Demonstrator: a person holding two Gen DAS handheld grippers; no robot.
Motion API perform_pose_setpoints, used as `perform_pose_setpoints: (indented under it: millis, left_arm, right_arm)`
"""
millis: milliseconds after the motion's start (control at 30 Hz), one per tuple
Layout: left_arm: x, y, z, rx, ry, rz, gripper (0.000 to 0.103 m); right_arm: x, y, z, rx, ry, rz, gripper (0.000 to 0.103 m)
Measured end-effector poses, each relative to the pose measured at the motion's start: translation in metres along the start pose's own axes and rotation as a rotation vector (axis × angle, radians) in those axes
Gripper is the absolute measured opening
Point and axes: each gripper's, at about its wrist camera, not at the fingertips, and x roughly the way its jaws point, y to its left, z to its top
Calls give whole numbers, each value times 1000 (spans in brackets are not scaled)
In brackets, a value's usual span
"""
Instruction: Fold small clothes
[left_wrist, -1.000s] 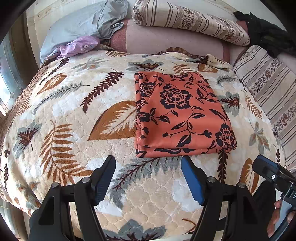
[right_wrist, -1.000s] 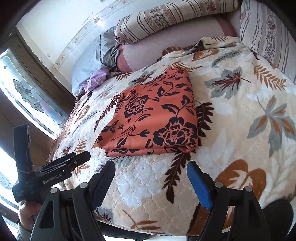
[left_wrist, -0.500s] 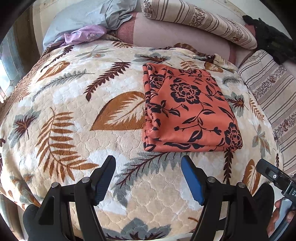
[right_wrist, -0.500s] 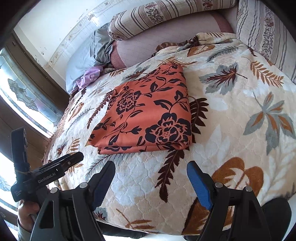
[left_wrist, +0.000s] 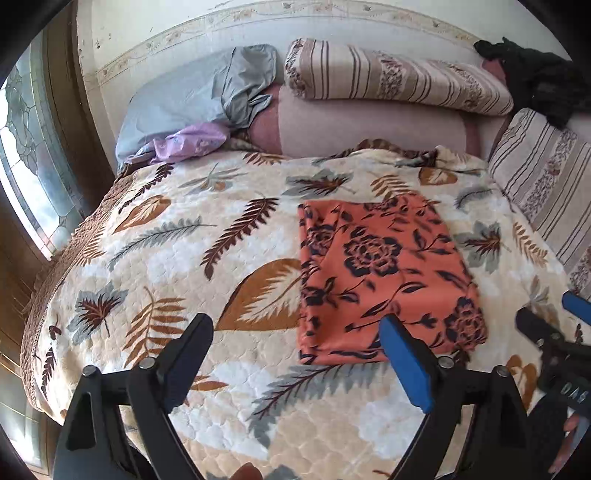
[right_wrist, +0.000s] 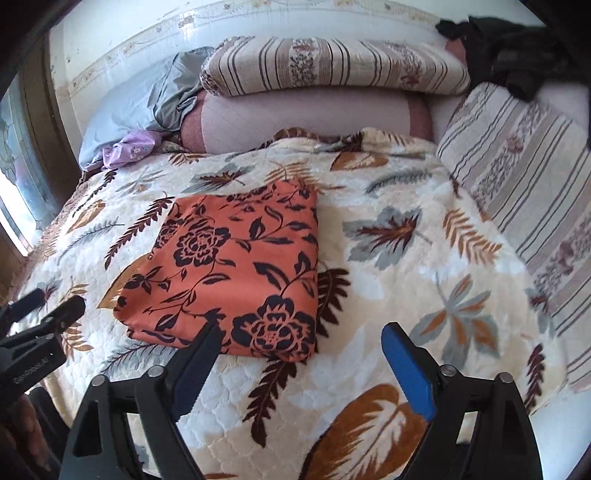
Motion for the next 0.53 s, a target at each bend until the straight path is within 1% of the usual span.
perform_pose_setpoints:
  millis: [33, 100, 300, 433, 533]
  left_arm:
    - [-5, -4, 3, -7, -5, -11, 95]
    - [-13, -12, 8, -4, -11, -12, 95]
    - [-23, -21, 10, 14, -24, 40, 95]
    - [-28, -17, 10, -12, -42, 23, 98]
    - [-27, -18, 11, 0, -42, 31, 98]
  right_arm:
    - [-3, 4, 1, -20, -4, -9, 98]
    - [-9, 9, -1, -57, -12, -29, 99]
    - [-18, 9, -5, -55, -13, -36, 99]
    - [-21, 11, -2, -60, -25, -27, 99]
    - [-21, 13, -1, -62, -27, -21, 99]
